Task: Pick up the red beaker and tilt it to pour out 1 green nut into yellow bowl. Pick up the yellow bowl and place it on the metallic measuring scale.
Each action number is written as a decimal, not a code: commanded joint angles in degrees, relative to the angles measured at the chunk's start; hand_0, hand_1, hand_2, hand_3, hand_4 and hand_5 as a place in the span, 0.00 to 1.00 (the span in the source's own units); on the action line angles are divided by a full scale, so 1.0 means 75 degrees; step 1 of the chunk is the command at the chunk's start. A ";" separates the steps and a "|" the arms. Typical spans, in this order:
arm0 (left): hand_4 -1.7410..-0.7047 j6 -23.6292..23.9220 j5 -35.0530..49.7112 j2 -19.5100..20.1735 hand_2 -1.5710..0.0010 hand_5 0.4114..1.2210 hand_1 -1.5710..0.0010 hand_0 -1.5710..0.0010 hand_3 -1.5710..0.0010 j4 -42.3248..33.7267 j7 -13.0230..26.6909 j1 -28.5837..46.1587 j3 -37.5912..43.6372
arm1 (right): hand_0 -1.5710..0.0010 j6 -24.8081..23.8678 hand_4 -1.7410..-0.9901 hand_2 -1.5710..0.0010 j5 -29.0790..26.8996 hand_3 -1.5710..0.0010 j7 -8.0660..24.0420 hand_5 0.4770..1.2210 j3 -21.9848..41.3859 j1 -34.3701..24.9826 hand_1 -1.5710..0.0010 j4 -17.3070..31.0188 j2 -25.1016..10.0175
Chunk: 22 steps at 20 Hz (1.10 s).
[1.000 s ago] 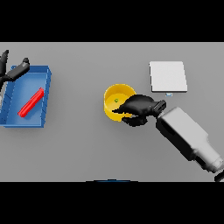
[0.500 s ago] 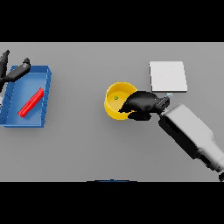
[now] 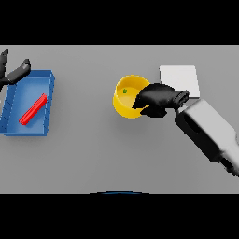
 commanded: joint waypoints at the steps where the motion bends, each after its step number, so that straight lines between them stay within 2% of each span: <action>1: 0.91 0.0015 0.0001 0.0050 1.00 0.41 1.00 1.00 1.00 -0.0006 0.0037 0.0002 0.0019 | 0.00 0.0017 0.02 0.01 -0.0046 0.16 -0.0100 1.00 -0.0044 -0.0041 0.01 0.0052 -0.0066; 3: 0.91 0.0058 -0.0042 0.0038 1.00 0.41 1.00 1.00 1.00 0.0048 -0.0025 0.0068 0.0003 | 0.00 -0.0043 0.02 0.00 -0.0065 0.19 0.0003 1.00 -0.0177 -0.0122 0.01 0.0115 -0.0219; 4: 0.91 -0.0039 0.0019 0.0086 1.00 0.42 1.00 1.00 1.00 0.0055 -0.0023 0.0082 0.0033 | 0.06 -0.0198 0.02 0.00 0.0008 0.19 0.0052 1.00 -0.0187 -0.0172 0.02 0.0156 -0.0240; 6: 0.92 -0.0047 -0.0037 0.0074 1.00 0.42 1.00 1.00 1.00 0.0046 0.0033 0.0013 -0.0010 | 0.04 -0.0377 0.02 0.00 0.0127 0.16 0.0045 1.00 -0.0285 -0.0371 0.01 0.0462 -0.0429; 7: 0.92 0.0011 -0.0044 0.0055 1.00 0.42 1.00 1.00 1.00 0.0005 0.0025 0.0025 -0.0011 | 0.03 -0.0338 0.02 0.00 0.0094 0.15 0.0326 1.00 -0.0360 -0.0478 0.01 0.0633 -0.0420; 10: 0.90 -0.0070 0.0082 0.0050 1.00 0.42 1.00 1.00 1.00 0.0133 0.0099 -0.0040 0.0100 | 0.02 -0.0646 0.02 0.00 0.0085 0.10 0.0051 1.00 -0.0494 -0.0632 0.01 0.1036 -0.0634; 13: 0.91 -0.0102 0.0036 0.0045 1.00 0.42 1.00 1.00 1.00 0.0184 0.0055 0.0002 0.0060 | 0.01 -0.0829 0.02 0.00 0.0171 0.15 0.0026 1.00 -0.0539 -0.0844 0.00 0.1679 -0.0811; 16: 0.91 -0.0065 0.0076 0.0050 1.00 0.42 1.00 1.00 1.00 0.0146 0.0084 -0.0005 0.0103 | 0.00 -0.1029 0.02 0.00 0.0198 0.19 -0.0208 1.00 -0.0507 -0.0873 0.00 0.1962 -0.0900; 17: 0.90 -0.0043 0.0146 0.0133 1.00 0.42 1.00 1.00 1.00 -0.0021 0.0075 0.0092 0.0139 | 0.00 -0.1043 0.02 0.00 0.0180 0.15 -0.0322 1.00 -0.0497 -0.0882 0.01 0.2042 -0.0916; 18: 0.90 0.0022 0.0149 0.0167 1.00 0.42 1.00 1.00 1.00 -0.0124 0.0214 0.0125 0.0122 | 0.00 -0.1210 0.02 0.00 0.0263 0.12 -0.0249 1.00 -0.0544 -0.0968 0.02 0.2463 -0.0858; 19: 0.89 0.0069 0.0149 0.0181 1.00 0.43 1.00 1.00 1.00 -0.0239 0.0317 0.0104 0.0110 | 0.01 -0.1425 0.02 0.01 0.0352 0.10 0.0019 1.00 -0.0592 -0.1005 0.05 0.2856 -0.0795; 22: 0.88 0.0130 0.0195 0.0234 1.00 0.44 1.00 1.00 1.00 -0.0350 0.0380 0.0166 0.0145 | 0.03 -0.1578 0.02 0.05 0.0289 0.05 -0.0065 1.00 -0.0693 -0.1068 0.09 0.3475 -0.0861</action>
